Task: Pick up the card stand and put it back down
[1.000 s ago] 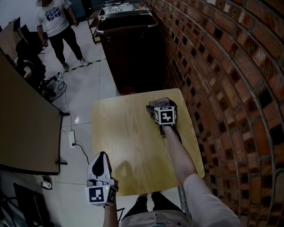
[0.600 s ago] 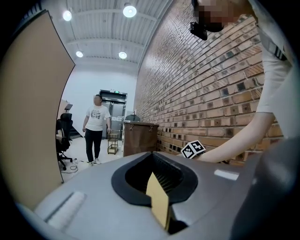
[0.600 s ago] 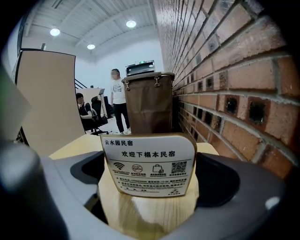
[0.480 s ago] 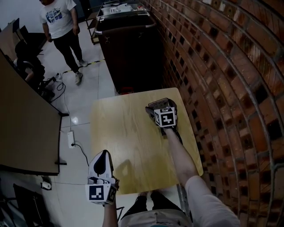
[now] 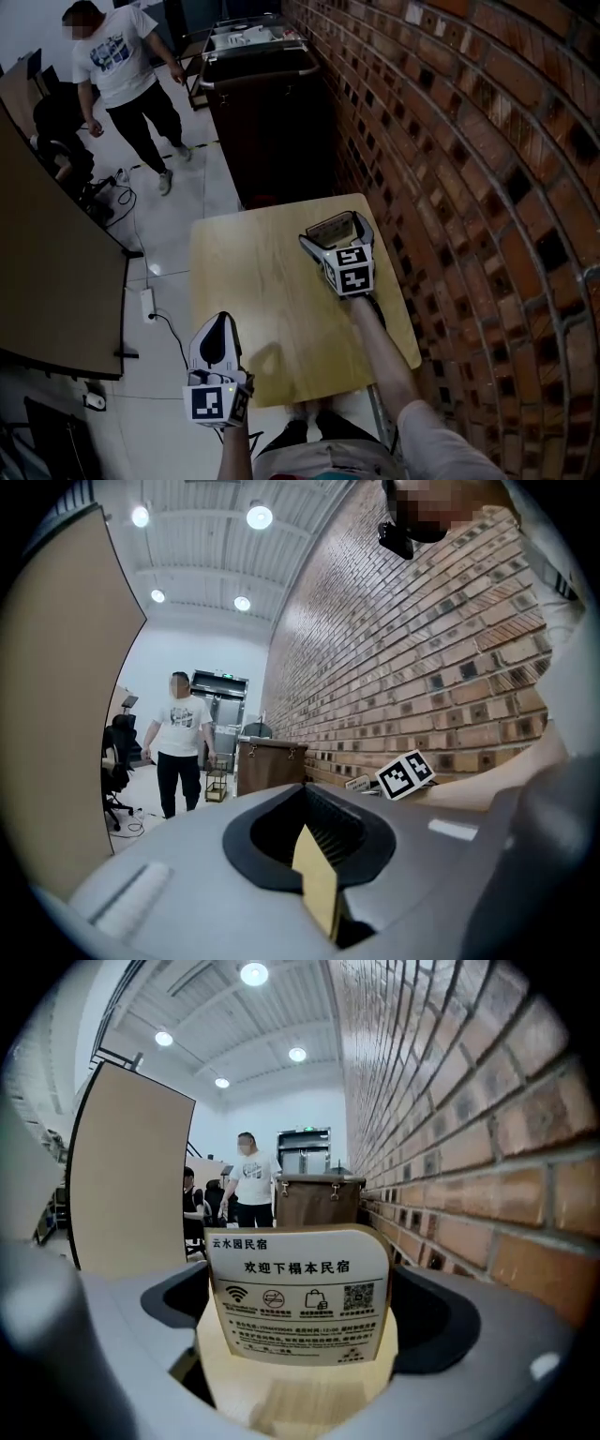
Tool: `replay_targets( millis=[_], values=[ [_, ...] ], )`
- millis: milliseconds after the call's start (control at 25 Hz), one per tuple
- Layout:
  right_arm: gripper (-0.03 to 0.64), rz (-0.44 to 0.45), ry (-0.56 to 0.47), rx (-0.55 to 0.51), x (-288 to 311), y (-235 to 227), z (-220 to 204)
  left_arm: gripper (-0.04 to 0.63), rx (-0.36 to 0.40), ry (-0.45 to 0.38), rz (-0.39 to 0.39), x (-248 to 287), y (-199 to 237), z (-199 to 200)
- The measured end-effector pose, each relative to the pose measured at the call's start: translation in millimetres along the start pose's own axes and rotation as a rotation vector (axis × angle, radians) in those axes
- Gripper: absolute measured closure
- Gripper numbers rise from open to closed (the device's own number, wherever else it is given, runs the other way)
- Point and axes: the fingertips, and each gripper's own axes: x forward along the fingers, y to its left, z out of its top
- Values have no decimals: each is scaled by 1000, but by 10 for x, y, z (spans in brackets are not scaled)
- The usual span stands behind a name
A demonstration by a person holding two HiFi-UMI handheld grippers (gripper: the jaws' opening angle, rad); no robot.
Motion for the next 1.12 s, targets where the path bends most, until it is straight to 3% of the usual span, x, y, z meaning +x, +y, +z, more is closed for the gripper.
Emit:
replay_targets(
  millis=[160,320,440,640,880,1120],
  values=[
    [41,17,-61,22,-512,235,339,591,22,-56,-6,-37,-56,224],
    [41,39,-142,-22,-1139,567,662,591,47,-107,-14,-88,-116,435],
    [41,75,-228,56,-1601,739,893,591,58,-141,-19,-122,-146,540],
    [41,70,-313,39,-2217,1001,1093,591,31,-174,-23,-163,-175,630],
    [41,61,-342,35,-2514,1186,1089,591,53,-256,-61,-194,-337,963],
    [41,42,-350,30,-2555,1114,1113,591,77,-281,-80,-265,-423,1100]
  ],
)
